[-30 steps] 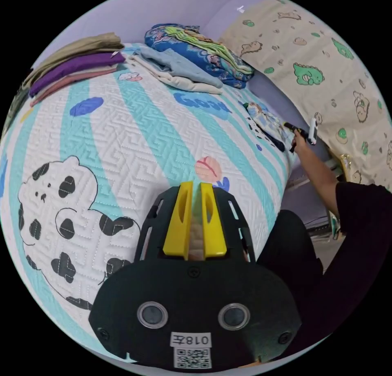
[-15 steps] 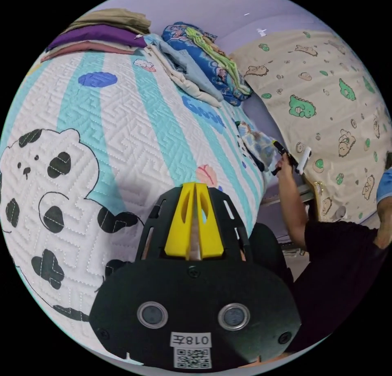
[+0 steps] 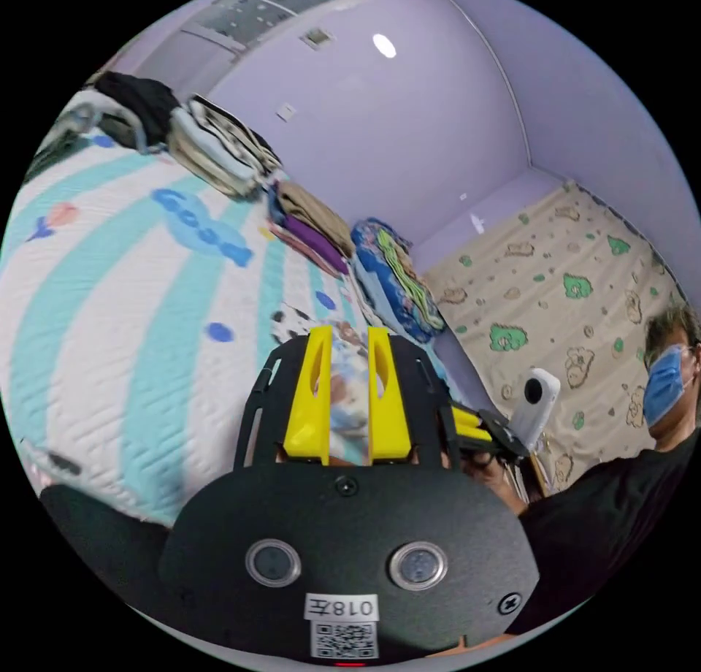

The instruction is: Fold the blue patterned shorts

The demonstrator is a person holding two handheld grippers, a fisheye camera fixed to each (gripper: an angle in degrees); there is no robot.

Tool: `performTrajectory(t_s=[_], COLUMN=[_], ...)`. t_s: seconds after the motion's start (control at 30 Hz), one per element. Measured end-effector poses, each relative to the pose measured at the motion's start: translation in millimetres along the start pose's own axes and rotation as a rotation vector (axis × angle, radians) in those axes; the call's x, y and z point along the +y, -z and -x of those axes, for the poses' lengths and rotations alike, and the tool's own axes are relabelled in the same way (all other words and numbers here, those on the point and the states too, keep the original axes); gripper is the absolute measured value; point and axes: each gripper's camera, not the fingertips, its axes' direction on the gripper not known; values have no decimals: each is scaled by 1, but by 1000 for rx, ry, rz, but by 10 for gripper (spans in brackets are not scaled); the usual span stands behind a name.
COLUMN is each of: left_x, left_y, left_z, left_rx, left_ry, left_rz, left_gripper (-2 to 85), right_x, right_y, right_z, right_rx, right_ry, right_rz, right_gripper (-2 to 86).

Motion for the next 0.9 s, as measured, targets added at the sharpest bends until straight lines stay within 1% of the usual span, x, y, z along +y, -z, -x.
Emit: performTrajectory(t_s=[0.03, 0.07, 0.1, 0.13, 0.17, 0.23, 0.27, 0.33, 0.4, 0.47, 0.53, 0.63, 0.7, 0.77, 0.9], left_x=[3, 8, 11, 12, 13, 14, 14, 17, 25, 33, 41, 52, 57, 57, 49], left_y=[16, 43, 64, 71, 80, 80, 70, 44, -3, -41, -76, -120, -135, -132, -84], left_z=[6, 17, 24, 26, 26, 20, 12, -5, -37, -61, -79, -82, -74, -65, -49], left_rx=[-17, -50, -83, -96, -114, -111, -93, -59, -41, -75, -136, -230, -315, -410, -351], left_ry=[17, 45, 57, 52, 29, -24, -72, -157, -282, -373, -435, -410, -348, -288, -238], left_rz=[-27, -63, -70, -65, -49, -4, 43, 134, 270, 348, 401, 444, 440, 405, 300], left_gripper=[86, 93, 99, 100, 104, 111, 115, 124, 144, 159, 164, 156, 95, 45, 22], right_x=[1, 3, 10, 22, 28, 58, 67, 106, 137, 167, 197, 218, 225, 230, 232], right_y=[-2, -1, 1, 3, 4, 13, 17, 42, 66, 88, 107, 114, 112, 106, 84], right_z=[14, 21, 35, 42, 42, 23, 15, -21, -46, -65, -81, -97, -103, -107, -121], right_rx=[-88, -93, -51, 12, 34, 43, 40, 40, 53, 107, 213, 264, 280, 293, 283], right_ry=[44, 67, 114, 138, 140, 67, 33, -124, -239, -344, -436, -500, -514, -522, -528], right_rz=[-7, -10, -21, -30, -34, -25, -30, -97, -176, -250, -293, -293, -294, -291, -276], right_gripper=[77, 77, 77, 76, 76, 75, 75, 72, 68, 65, 62, 60, 58, 54, 57])
